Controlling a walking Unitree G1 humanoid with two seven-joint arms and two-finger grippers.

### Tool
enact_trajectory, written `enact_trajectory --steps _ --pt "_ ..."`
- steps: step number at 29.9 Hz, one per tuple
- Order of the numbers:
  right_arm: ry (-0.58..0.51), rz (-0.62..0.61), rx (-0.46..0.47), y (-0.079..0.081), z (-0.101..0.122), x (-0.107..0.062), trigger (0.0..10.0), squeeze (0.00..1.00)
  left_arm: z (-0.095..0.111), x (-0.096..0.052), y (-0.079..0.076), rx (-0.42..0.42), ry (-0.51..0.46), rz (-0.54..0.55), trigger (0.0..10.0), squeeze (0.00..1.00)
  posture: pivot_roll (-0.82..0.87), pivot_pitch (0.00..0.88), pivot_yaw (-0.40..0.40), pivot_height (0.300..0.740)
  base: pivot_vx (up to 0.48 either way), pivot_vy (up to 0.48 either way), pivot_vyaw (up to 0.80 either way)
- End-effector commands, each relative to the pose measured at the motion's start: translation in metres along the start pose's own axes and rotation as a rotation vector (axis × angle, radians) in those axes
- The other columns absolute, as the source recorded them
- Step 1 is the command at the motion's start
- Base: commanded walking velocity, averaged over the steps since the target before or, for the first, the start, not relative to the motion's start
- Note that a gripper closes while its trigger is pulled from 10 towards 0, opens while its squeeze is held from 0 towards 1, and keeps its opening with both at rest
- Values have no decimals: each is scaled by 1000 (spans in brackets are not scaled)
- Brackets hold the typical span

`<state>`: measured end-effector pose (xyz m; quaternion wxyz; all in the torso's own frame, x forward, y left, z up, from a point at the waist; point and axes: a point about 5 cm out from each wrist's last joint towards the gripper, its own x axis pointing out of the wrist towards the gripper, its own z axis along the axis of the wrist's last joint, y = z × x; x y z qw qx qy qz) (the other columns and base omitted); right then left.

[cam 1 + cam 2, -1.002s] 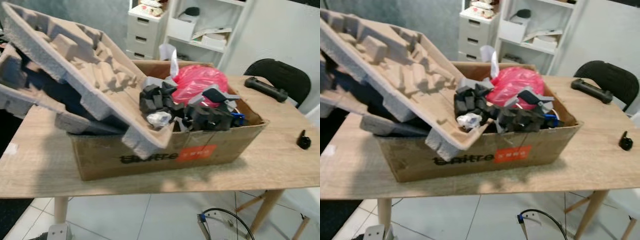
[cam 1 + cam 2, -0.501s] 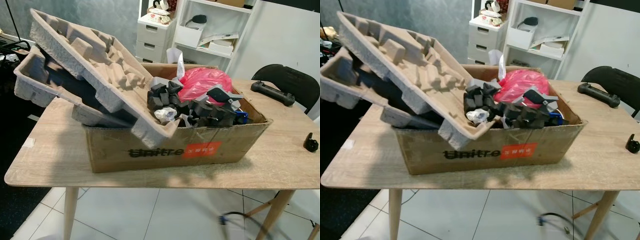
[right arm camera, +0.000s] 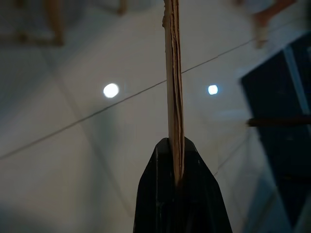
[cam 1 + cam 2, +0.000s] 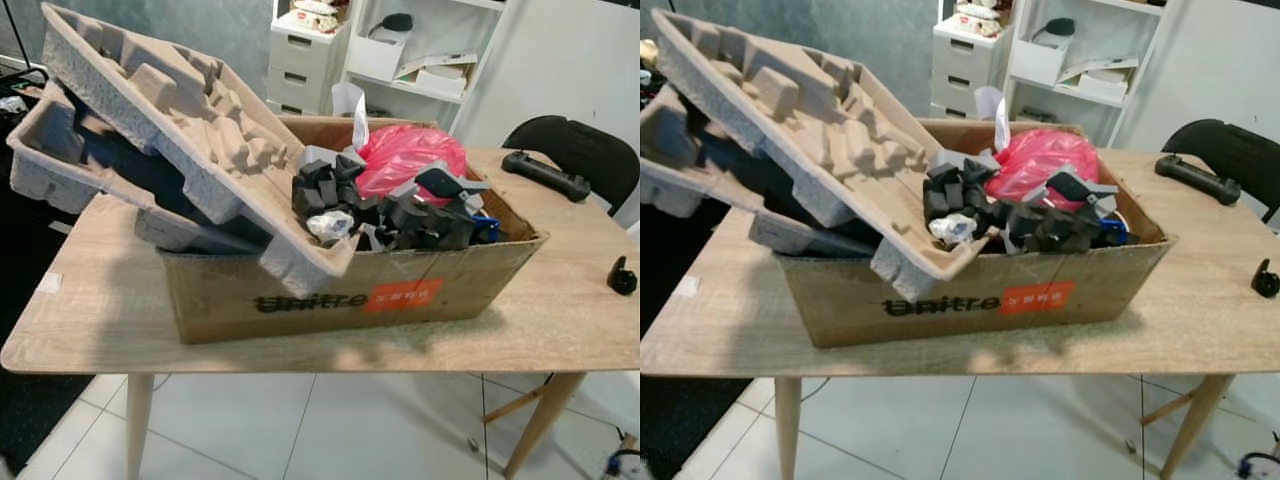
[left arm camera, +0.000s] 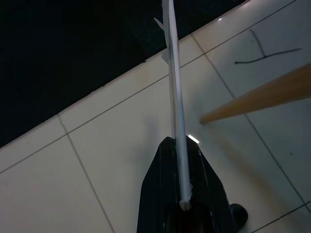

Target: Picking trash to rubbish bin

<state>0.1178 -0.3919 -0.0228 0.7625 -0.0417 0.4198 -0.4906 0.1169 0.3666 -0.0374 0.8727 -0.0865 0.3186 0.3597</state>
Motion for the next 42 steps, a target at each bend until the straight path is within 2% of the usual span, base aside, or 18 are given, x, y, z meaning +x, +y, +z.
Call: enact_trajectory --steps 1,4,7,8,12,14,16,20,23,28,29,31,32,36,38,40,41,42 --pt "-61 -72 49 -13 19 3 10000 0 5 0 9 4 -18 23 10000 0 185 97 -103 740 0 0 0" --pt "-142 -141 68 -26 43 5 10000 0 9 0 13 -18 -38 56 10000 0 182 99 -102 740 0 0 0" --pt "-302 -258 158 -50 96 2 10000 0 13 -2 31 -18 -34 174 10000 0 175 97 -98 740 0 0 0" --pt "-302 -258 158 -50 96 2 10000 0 13 -2 31 -18 -34 174 10000 0 175 97 -98 740 0 0 0" --pt "-568 -280 265 -62 174 -19 10000 0 17 -5 46 -29 -50 283 10000 0 178 94 -92 740 0 0 0" --pt "-619 -267 289 -63 187 -24 10000 0 17 -5 47 -34 -52 295 10000 0 178 94 -92 740 0 0 0" --pt "-797 -165 359 -56 230 -47 10000 0 14 -5 47 -27 -33 295 10000 0 180 92 -89 740 0 0 0" --pt "-1022 5 435 -45 276 -82 10000 0 6 -5 41 -19 -3 274 10000 0 183 91 -86 740 0 0 0" --pt "-1266 311 455 -26 317 -128 10000 0 -12 -6 21 30 55 199 10000 0 185 90 -85 740 0 0 0" --pt "-1490 712 453 -7 344 -183 10000 0 -33 -9 2 89 122 126 10000 0 184 90 -86 740 0 0 0" --pt "-1490 712 453 -7 344 -183 10000 0 -33 -9 2 89 122 126 10000 0 184 90 -86 740 0 0 0" --pt "-1616 944 378 0 346 -214 10000 0 -45 -13 -3 112 155 109 10000 0 177 93 -86 740 0 0 0" --pt "-1616 944 378 0 346 -214 10000 0 -45 -13 -3 112 155 109 10000 0 177 93 -86 740 0 0 0" --pt "-1708 1265 313 8 340 -252 10000 0 -56 -18 -2 127 194 106 10000 0 173 96 -89 740 0 0 0" --pt "-1720 1320 289 11 338 -258 10000 0 -58 -19 -1 131 201 105 10000 0 173 96 -89 740 0 0 0" --pt "-1706 1470 143 27 327 -271 10000 0 -66 -22 -4 142 222 98 10000 0 180 90 -96 740 0 0 0" --pt "-1706 1470 143 27 327 -271 10000 0 -66 -22 -4 142 222 98 10000 0 180 90 -96 740 0 0 0" --pt "-1692 1495 66 34 322 -274 10000 0 -68 -23 -5 145 229 94 10000 0 180 90 -96 740 0 0 0"
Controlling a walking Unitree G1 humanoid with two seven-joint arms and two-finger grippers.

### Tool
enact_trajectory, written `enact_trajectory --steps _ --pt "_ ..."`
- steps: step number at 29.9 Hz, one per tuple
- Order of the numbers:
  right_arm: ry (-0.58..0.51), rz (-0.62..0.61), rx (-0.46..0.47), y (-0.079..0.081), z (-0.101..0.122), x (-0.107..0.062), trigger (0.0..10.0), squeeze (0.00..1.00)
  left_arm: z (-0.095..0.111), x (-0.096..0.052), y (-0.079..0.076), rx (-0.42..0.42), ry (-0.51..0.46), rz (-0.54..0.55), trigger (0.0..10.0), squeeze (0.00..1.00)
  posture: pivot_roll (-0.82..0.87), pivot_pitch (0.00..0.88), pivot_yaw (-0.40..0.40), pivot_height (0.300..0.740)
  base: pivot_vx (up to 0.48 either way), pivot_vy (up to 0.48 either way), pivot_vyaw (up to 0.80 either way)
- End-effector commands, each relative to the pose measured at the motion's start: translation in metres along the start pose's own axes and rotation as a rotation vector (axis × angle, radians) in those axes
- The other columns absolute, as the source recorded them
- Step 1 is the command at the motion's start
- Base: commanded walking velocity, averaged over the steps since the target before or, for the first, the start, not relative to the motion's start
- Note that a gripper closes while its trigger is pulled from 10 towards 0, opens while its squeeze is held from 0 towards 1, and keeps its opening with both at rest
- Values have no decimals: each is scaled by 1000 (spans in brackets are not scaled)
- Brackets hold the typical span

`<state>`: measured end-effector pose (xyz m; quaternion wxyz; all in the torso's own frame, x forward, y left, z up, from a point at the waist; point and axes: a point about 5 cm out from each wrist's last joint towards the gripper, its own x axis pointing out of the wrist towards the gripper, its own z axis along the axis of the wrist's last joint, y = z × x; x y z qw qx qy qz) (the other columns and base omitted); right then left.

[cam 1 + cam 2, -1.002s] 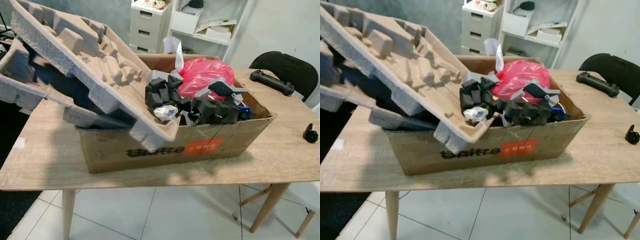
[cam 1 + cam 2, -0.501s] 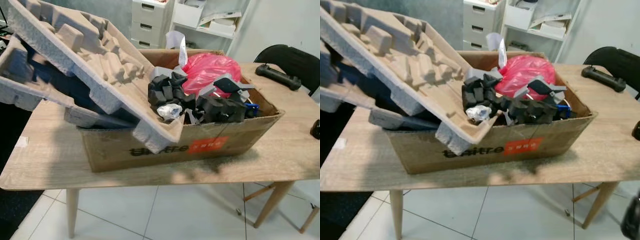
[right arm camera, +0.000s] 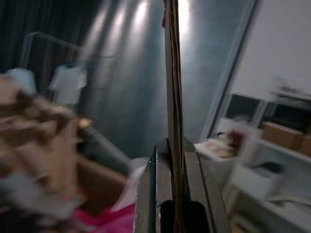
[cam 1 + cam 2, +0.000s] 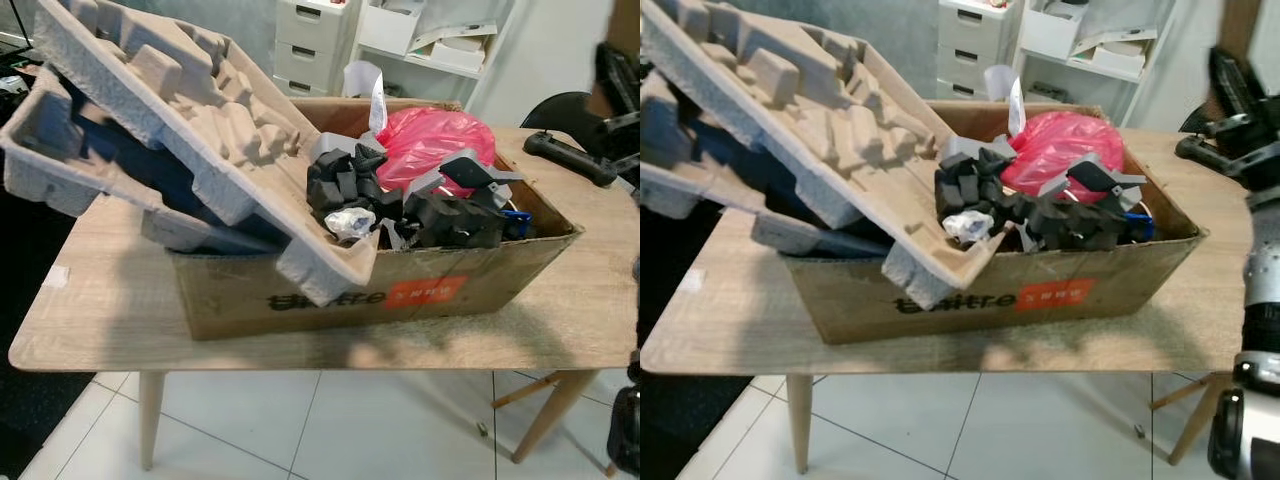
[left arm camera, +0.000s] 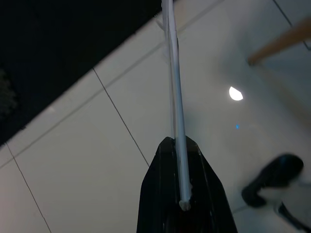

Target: Picking trash to rubbish bin

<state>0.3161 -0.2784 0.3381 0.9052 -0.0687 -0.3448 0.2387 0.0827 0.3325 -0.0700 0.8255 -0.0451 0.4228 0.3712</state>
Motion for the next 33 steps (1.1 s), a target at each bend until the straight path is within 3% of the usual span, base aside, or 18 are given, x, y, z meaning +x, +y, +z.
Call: enact_trajectory --steps 1,3,5,9,10,11,13,14,15,17,19,22,23,28,32,33 --pt "80 87 -8 11 -9 1 10000 0 -15 -4 -3 21 53 -10 10000 0 181 87 -96 740 0 0 0" --pt "120 81 -15 12 -15 3 10000 0 -18 -4 -4 26 60 -14 10000 0 183 86 -99 740 0 0 0" --pt "169 -42 -13 0 -24 10 10000 0 -22 -6 -7 40 72 -24 10000 0 184 87 -100 740 0 0 0" --pt "185 -139 20 -9 -28 15 10000 0 -25 -7 -8 45 81 -29 10000 0 183 88 -98 740 0 0 0" --pt "177 -146 48 -8 -30 18 10000 82 -26 -7 -9 47 83 -32 10000 0 182 93 -97 740 0 0 0" --pt "167 -119 87 0 -34 22 10000 259 -27 -7 -10 49 86 -36 10000 0 184 96 -97 740 0 0 0" --pt "166 -94 100 4 -37 24 10000 259 -28 -7 -11 50 87 -37 10000 0 184 96 -97 740 0 0 0" --pt "168 -42 116 14 -41 25 10000 569 -28 -8 -11 48 87 -38 10000 0 188 97 -97 740 0 0 0" --pt "168 -42 116 14 -41 25 10000 569 -28 -8 -11 48 87 -38 10000 0 188 97 -97 740 0 0 0" --pt "181 23 139 28 -47 28 10000 667 -29 -8 -12 47 90 -40 10000 0 189 98 -99 740 0 0 0" --pt "181 23 139 28 -47 28 10000 667 -29 -8 -12 47 90 -40 10000 0 189 98 -99 740 0 0 0" --pt "249 50 153 40 -63 34 10000 902 -32 -9 -13 48 97 -42 10000 0 192 101 -98 740 0 0 0" --pt "270 47 153 42 -67 35 10000 914 -33 -9 -13 49 100 -42 10000 0 194 104 -98 740 0 0 0" --pt "283 17 139 40 -69 37 10000 925 -34 -10 -12 49 101 -42 10000 0 192 107 -98 740 0 0 0" --pt "125 14 198 37 -49 40 10000 820 -29 -8 -12 24 79 -34 10000 0 191 114 -98 740 0 0 0" --pt "37 51 259 40 -39 41 10000 322 -24 -7 -10 11 64 -23 10000 0 190 117 -99 740 0 0 0"
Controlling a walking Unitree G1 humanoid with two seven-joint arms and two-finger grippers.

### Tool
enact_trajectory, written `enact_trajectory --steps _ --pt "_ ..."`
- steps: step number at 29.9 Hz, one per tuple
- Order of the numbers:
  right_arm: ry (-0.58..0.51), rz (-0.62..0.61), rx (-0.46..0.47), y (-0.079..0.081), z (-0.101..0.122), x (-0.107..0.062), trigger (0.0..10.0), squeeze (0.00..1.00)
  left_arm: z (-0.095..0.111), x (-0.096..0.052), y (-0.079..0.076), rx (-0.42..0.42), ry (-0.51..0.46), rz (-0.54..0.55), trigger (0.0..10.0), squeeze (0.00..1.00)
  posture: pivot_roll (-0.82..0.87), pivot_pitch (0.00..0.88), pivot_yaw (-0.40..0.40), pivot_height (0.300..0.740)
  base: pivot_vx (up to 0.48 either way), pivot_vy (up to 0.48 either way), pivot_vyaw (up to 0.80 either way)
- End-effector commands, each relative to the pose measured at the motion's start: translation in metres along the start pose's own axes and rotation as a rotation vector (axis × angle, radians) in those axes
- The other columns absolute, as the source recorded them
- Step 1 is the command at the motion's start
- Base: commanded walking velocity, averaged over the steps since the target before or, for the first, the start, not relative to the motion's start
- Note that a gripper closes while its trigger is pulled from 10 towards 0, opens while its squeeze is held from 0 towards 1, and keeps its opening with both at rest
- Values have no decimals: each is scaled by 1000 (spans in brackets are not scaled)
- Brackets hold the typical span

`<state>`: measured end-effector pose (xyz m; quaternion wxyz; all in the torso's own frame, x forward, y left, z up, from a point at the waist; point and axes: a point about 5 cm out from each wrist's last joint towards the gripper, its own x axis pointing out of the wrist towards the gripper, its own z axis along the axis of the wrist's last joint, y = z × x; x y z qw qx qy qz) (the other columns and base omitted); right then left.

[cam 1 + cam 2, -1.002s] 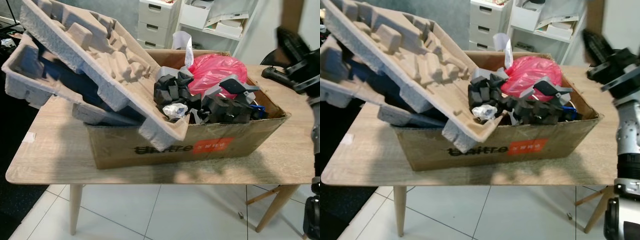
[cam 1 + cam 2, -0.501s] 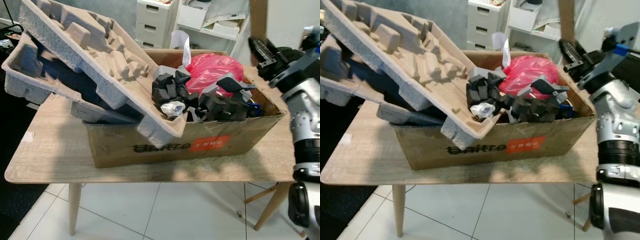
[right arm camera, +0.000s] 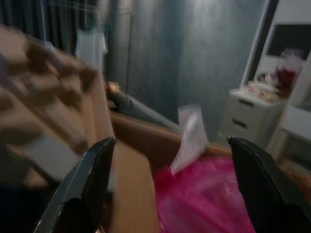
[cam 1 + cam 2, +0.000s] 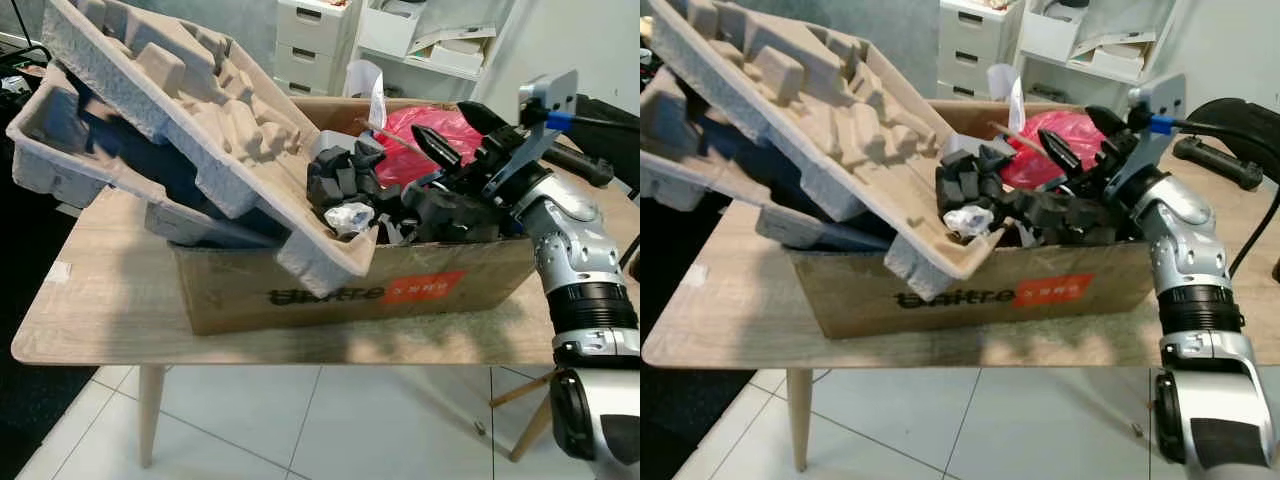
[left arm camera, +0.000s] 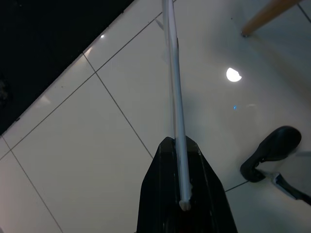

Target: Picking trash to rubbish bin

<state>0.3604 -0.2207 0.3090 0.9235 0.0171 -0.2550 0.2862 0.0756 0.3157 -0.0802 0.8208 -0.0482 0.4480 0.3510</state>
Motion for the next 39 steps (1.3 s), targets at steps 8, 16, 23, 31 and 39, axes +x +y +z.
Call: enact_trajectory --steps 8,16,23,31,39 --pt "-377 545 314 58 52 -25 10000 0 34 6 12 -131 -117 61 10000 0 190 122 -97 740 0 0 0" --pt "-248 871 429 106 36 -41 10000 0 72 9 9 -166 -235 38 10000 0 186 117 -93 740 0 0 0" --pt "-138 1028 564 139 22 -49 10000 0 91 9 8 -194 -299 30 10000 0 189 112 -92 740 0 0 0" --pt "241 1112 634 178 -37 -67 10000 0 122 7 13 -242 -406 35 10000 0 195 110 -97 740 0 0 0" --pt "410 1090 701 188 -71 -82 10000 0 139 5 12 -255 -467 22 10000 0 202 109 -95 740 0 0 0"
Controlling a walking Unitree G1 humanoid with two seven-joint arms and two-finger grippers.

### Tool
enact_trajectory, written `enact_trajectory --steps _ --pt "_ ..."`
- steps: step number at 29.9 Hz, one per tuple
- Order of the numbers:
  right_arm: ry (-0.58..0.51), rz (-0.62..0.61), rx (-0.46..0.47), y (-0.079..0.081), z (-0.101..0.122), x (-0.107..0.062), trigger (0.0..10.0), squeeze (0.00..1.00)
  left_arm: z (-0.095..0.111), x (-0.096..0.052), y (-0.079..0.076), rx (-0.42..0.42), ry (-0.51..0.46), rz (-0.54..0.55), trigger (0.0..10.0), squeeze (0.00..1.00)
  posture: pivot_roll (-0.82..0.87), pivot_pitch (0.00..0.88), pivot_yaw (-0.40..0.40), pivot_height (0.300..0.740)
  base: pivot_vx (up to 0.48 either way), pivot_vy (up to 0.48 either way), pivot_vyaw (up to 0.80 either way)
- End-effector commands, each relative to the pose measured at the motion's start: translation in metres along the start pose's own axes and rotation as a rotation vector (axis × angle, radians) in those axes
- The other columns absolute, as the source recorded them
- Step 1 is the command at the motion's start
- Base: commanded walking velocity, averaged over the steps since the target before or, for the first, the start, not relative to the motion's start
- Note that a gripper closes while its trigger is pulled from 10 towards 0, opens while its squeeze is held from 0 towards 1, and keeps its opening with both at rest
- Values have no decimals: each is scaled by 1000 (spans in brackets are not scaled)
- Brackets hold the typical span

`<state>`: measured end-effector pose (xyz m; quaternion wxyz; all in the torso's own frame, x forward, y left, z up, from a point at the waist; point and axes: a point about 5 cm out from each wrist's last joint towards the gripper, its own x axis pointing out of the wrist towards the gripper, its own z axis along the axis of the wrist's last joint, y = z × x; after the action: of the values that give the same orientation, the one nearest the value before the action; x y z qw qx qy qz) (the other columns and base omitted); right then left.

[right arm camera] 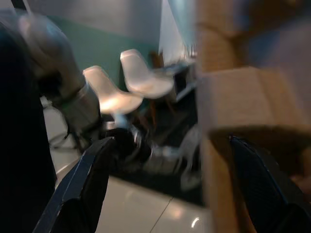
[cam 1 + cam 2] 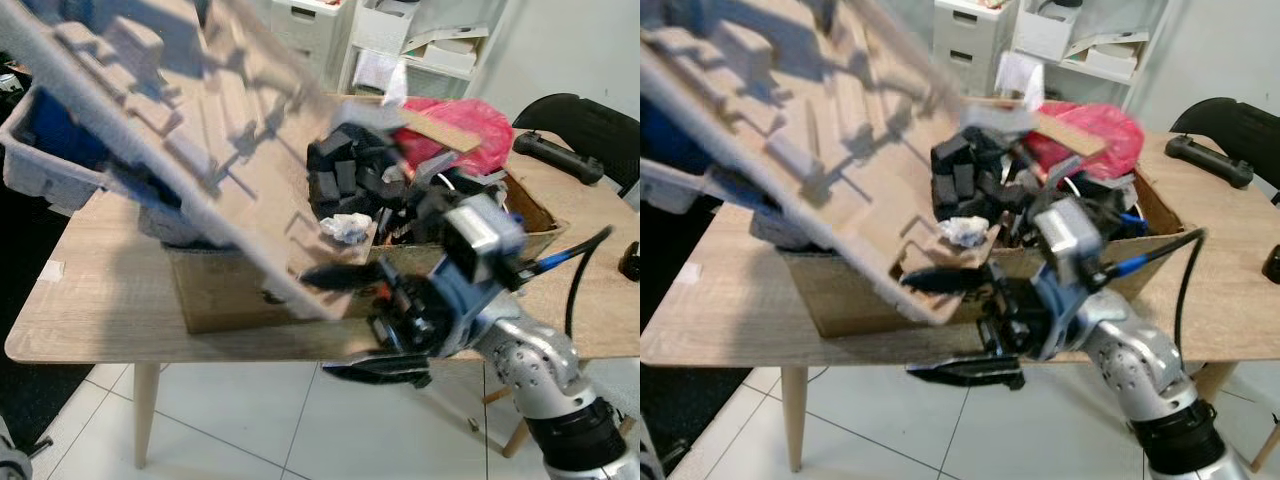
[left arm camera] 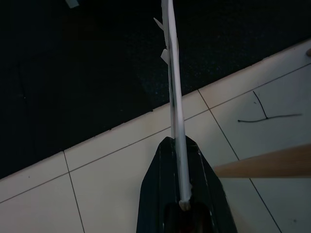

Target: Picking trash to rubbish bin

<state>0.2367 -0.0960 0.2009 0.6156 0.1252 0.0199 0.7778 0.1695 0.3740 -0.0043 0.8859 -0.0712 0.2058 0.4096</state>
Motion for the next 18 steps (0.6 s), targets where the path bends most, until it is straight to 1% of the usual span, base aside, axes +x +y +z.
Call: enact_trajectory --steps 1,4,8,9,11,12,13,14,16,17,18 --pt "42 -17 69 -1 -15 1 10000 0 6 2 7 5 -18 12 10000 0 202 109 -95 740 0 0 0" --pt "13 -12 63 -2 -13 2 10000 0 7 2 5 8 -21 5 10000 0 202 108 -92 740 0 0 0" --pt "-150 -56 -24 -10 11 0 10000 0 6 2 0 17 -17 -12 10000 0 203 107 -90 740 0 0 0" --pt "-150 -56 -24 -10 11 0 10000 0 6 2 0 17 -17 -12 10000 0 203 107 -90 740 0 0 0" --pt "-212 -88 -64 -14 21 -2 10000 0 5 2 0 18 -17 -14 10000 0 204 108 -89 740 0 0 0" --pt "-212 -88 -64 -14 21 -2 10000 0 5 2 0 18 -17 -14 10000 0 204 108 -89 740 0 0 0" --pt "-290 -192 -124 -25 37 -8 10000 0 4 1 -1 24 -15 -19 10000 0 204 110 -89 740 0 0 0" --pt "-290 -192 -124 -25 37 -8 10000 0 4 1 -1 24 -15 -19 10000 0 204 110 -89 740 0 0 0" --pt "-334 -263 -165 -32 45 -11 10000 0 3 1 -1 25 -13 -20 10000 0 204 113 -90 740 0 0 0" --pt "-334 -263 -165 -32 45 -11 10000 0 3 1 -1 25 -13 -20 10000 0 204 113 -90 740 0 0 0" --pt "-353 -307 -181 -36 48 -12 10000 0 2 1 -1 26 -11 -20 10000 0 206 113 -91 740 0 0 0"
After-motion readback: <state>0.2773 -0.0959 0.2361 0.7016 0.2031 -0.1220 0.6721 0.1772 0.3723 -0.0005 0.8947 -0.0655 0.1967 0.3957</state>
